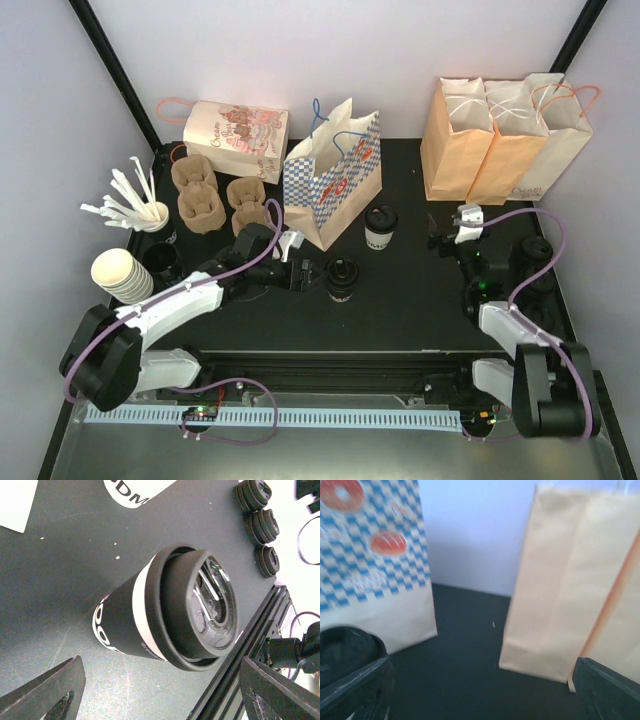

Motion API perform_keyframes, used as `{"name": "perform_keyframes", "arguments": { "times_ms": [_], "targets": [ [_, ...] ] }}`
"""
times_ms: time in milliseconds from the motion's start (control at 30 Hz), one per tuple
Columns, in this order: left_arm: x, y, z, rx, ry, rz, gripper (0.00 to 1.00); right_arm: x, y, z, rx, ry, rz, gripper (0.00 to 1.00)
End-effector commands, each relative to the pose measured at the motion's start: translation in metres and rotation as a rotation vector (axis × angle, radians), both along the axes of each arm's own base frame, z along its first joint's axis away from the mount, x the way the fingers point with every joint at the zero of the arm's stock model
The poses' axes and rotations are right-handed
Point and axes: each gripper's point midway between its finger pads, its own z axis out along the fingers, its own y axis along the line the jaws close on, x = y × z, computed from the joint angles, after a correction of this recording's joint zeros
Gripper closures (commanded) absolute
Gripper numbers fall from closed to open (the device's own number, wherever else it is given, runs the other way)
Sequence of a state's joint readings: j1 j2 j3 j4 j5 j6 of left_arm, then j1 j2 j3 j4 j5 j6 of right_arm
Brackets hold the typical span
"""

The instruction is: Pack the takeout coffee

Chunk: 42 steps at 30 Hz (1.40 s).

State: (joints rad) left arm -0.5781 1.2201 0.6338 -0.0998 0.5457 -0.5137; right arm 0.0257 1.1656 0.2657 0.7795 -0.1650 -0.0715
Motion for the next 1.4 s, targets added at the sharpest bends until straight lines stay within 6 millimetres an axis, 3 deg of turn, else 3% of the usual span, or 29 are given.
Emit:
{"name": "perform_keyframes", "arguments": {
  "times_ms": [0,100,233,333,600,933,1033,1367],
  "targets": [
    [0.011,-0.012,0.017,-0.033,-0.032,-0.007,0.14,-0.012,0.014,0.011,-0.032,-0.028,0.085,0.00],
    [0.016,-0.012,0.017,-0.023,-0.035,0.002,0.13,-0.005,0.001,0.015,-0.033,-0.100,0.015,0.00],
    [0.018,-0.014,0.023,-0.022,-0.044,0.000,0.14,0.015,-0.006,-0.008,-0.007,-0.034,-0.009,0.00],
    [0.018,-0.013,0.022,-0.022,-0.037,0.003,0.14,0.014,-0.021,-0.010,0.049,-0.081,-0.061,0.00],
    [0.018,-0.012,0.017,-0.020,-0.036,0.025,0.14,0.025,-0.031,-0.017,0.059,-0.013,-0.123,0.00],
    [0.026,-0.013,0.020,-0.031,-0.052,0.059,0.14,0.025,-0.032,-0.017,0.061,-0.010,-0.125,0.00],
    [0.029,-0.015,0.009,-0.022,-0.041,0.074,0.14,0.025,-0.032,-0.017,0.060,-0.008,-0.126,0.00],
    [0.030,-0.017,0.013,-0.017,-0.035,0.135,0.14,0.025,-0.032,-0.017,0.061,-0.010,-0.126,0.00]
  ]
}}
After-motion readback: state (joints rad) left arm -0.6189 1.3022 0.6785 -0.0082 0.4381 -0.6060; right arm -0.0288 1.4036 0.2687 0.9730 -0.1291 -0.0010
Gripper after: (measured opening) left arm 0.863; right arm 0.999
